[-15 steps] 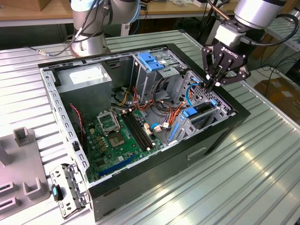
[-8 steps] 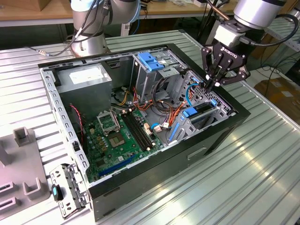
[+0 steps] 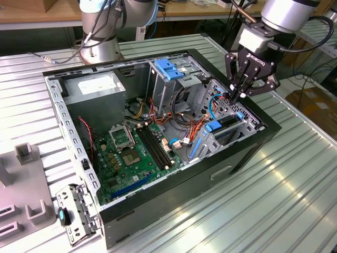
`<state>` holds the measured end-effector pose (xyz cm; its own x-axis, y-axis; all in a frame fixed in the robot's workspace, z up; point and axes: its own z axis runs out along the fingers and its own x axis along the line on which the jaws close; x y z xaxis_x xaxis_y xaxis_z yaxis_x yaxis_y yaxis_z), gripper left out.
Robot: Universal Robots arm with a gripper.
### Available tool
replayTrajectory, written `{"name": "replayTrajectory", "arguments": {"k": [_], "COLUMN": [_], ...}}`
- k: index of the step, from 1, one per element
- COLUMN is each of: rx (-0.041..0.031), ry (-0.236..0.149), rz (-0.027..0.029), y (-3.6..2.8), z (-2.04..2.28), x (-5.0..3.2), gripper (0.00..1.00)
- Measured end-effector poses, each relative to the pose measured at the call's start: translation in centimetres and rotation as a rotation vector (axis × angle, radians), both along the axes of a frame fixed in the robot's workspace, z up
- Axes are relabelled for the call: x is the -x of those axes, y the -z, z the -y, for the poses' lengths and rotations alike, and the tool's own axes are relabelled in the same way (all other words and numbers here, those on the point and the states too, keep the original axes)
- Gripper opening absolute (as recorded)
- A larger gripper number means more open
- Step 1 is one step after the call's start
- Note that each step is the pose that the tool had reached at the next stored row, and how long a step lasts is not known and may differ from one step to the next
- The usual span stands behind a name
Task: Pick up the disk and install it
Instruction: 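Insert the first disk wire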
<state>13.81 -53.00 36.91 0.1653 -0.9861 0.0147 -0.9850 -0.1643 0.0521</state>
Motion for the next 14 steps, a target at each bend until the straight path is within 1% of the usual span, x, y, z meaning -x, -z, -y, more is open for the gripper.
{"name": "replayTrajectory", "arguments": {"k": [3, 7, 9, 10, 14], "rx": [-0.0001, 0.0003, 0.0001, 0.0004, 0.0003], "ry": [0.002, 0.02, 0.028, 0.03, 0.032], "rz": [0.0001, 0.0001, 0.0001, 0.0001, 0.0], "y": [0.03, 0.12, 0.16, 0.17, 0.24], "z": [0.0, 0.0, 0.09, 0.2, 1.43], "x": [0.16, 0.22, 0.23, 0.23, 0.23], "gripper": [0.17, 0.17, 0.17, 0.17, 0.17]}}
